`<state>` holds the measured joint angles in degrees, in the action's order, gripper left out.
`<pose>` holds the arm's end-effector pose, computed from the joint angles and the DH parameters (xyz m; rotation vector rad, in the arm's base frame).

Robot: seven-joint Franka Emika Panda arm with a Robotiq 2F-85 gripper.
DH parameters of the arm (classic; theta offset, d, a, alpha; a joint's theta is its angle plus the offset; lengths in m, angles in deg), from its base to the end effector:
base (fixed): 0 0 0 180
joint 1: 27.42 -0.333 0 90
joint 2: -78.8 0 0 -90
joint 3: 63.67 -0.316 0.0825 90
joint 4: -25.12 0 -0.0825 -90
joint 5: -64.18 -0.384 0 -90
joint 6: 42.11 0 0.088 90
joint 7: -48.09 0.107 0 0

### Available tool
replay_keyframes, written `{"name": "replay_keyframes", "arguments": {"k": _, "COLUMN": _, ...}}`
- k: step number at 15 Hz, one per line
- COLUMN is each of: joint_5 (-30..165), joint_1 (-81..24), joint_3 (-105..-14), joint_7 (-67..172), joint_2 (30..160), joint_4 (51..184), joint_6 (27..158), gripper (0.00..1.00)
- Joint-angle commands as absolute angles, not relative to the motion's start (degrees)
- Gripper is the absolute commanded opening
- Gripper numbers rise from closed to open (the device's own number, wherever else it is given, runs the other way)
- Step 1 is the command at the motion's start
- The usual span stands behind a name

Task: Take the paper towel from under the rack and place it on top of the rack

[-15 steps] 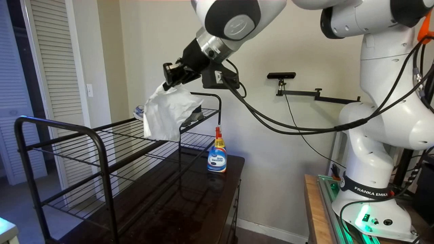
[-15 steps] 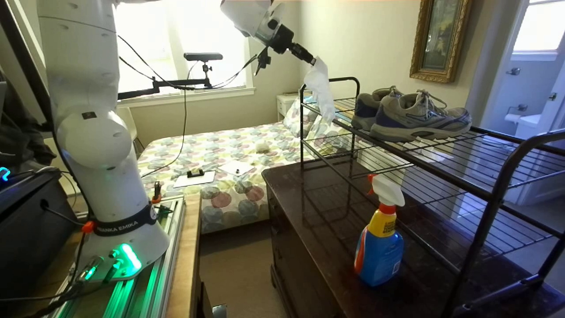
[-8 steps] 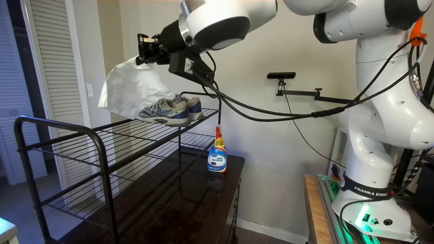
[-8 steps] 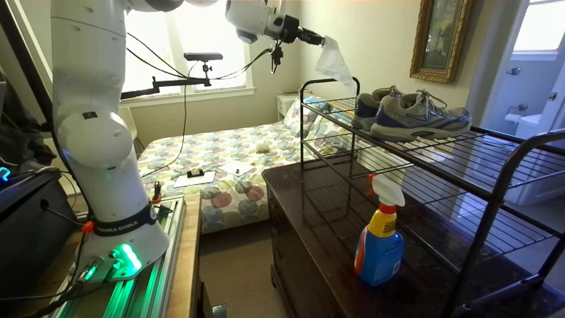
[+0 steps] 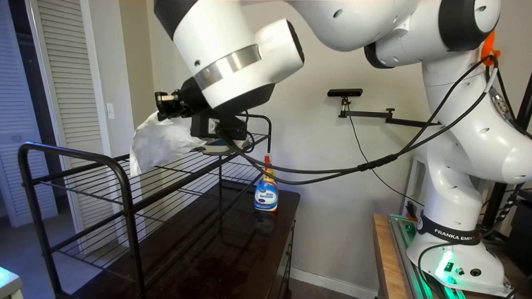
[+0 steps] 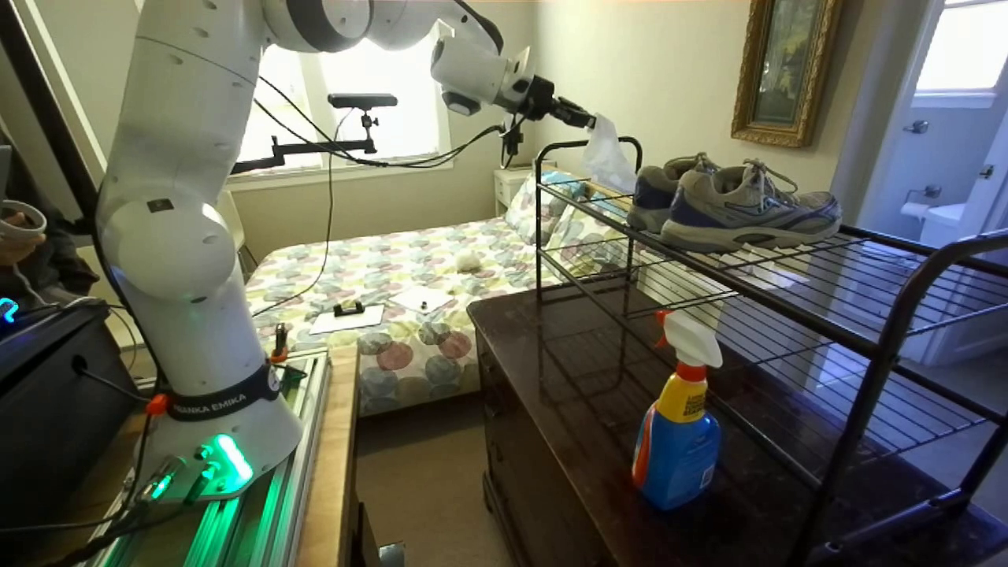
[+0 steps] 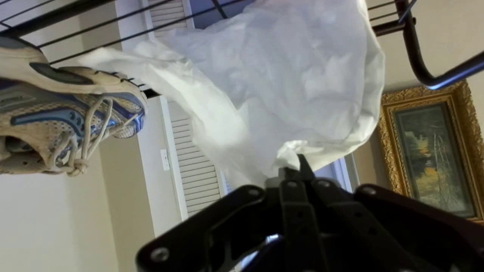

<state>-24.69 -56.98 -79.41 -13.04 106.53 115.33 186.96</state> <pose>0.5421 0.3010 0.4587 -2.5325 0.4187 -1.7234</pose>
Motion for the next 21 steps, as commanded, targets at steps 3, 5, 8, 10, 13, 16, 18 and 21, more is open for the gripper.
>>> {"name": "replay_keyframes", "arguments": {"k": 3, "joint_5": -41.73, "joint_1": -54.40, "joint_3": -82.48, "joint_7": -28.31, "joint_2": 114.57, "joint_4": 105.47, "joint_6": 189.65, "gripper": 0.00}}
{"name": "replay_keyframes", "arguments": {"k": 5, "joint_5": -48.81, "joint_1": -52.87, "joint_3": -84.49, "joint_7": -34.21, "joint_2": 115.91, "joint_4": 102.08, "joint_6": 191.98, "gripper": 0.00}}
{"name": "replay_keyframes", "arguments": {"k": 8, "joint_5": -51.40, "joint_1": -52.19, "joint_3": -85.74, "joint_7": -38.07, "joint_2": 116.90, "joint_4": 97.36, "joint_6": 193.90, "gripper": 0.00}}
{"name": "replay_keyframes", "arguments": {"k": 10, "joint_5": -51.82, "joint_1": -52.19, "joint_3": -86.23, "joint_7": -39.28, "joint_2": 117.48, "joint_4": 94.52, "joint_6": 194.63, "gripper": 0.28}}
{"name": "replay_keyframes", "arguments": {"k": 13, "joint_5": -53.29, "joint_1": -52.54, "joint_3": -87.01, "joint_7": -41.57, "joint_2": 118.13, "joint_4": 90.46, "joint_6": 197.41, "gripper": 0.47}}
{"name": "replay_keyframes", "arguments": {"k": 16, "joint_5": -55.23, "joint_1": -52.51, "joint_3": -88.63, "joint_7": -43.94, "joint_2": 118.31, "joint_4": 86.54, "joint_6": 201.59, "gripper": 0.67}}
{"name": "replay_keyframes", "arguments": {"k": 18, "joint_5": -58.79, "joint_1": -54.18, "joint_3": -85.05, "joint_7": -44.68, "joint_2": 116.57, "joint_4": 86.96, "joint_6": 201.59, "gripper": 0.81}}
{"name": "replay_keyframes", "arguments": {"k": 21, "joint_5": -67.80, "joint_1": -58.75, "joint_3": -73.77, "joint_7": -45.88, "joint_2": 112.79, "joint_4": 90.67, "joint_6": 199.54, "gripper": 1.00}}
